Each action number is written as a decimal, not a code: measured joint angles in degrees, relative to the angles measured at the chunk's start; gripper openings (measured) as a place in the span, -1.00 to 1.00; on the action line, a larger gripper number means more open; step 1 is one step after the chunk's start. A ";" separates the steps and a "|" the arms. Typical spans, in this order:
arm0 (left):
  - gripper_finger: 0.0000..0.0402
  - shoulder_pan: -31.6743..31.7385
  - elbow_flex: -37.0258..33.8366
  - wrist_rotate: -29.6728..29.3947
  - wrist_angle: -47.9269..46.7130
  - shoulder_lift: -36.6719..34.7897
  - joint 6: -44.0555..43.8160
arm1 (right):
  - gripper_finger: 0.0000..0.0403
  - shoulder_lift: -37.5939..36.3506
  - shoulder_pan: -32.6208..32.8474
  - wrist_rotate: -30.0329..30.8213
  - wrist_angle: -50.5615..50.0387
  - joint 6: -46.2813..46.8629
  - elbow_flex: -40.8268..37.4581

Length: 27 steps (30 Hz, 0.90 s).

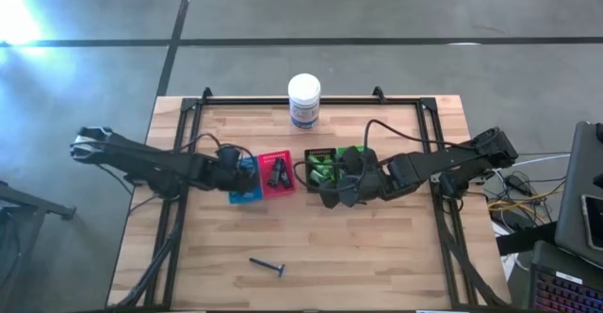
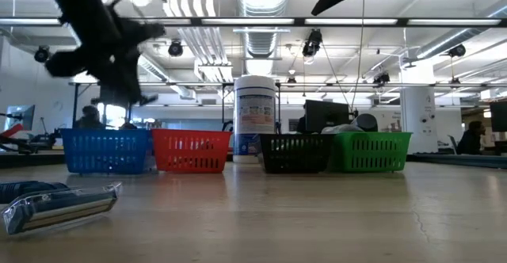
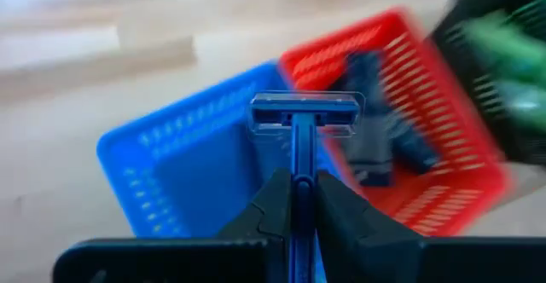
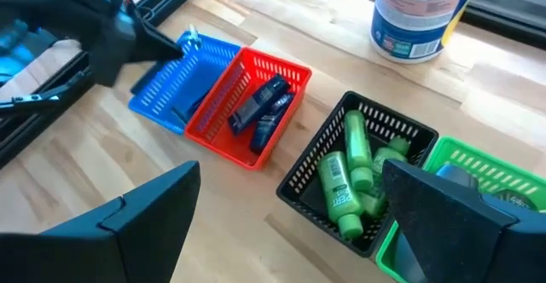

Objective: Pick & Place Travel size toiletries
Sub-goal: Put the blue razor into the blue basket

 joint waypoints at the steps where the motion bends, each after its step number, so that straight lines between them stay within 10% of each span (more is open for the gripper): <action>1: -0.83 0.09 -1.63 0.97 0.96 0.00 -0.91 | 0.81 0.00 0.04 0.00 -0.03 0.10 0.00; 19: -0.80 0.23 -14.68 6.18 9.56 0.02 -4.98 | 0.81 0.00 0.04 -0.07 -3.36 4.66 -0.04; 27: -0.41 0.23 -12.95 4.04 11.54 0.02 -3.20 | 0.81 0.00 0.04 -0.15 -3.34 4.66 -0.04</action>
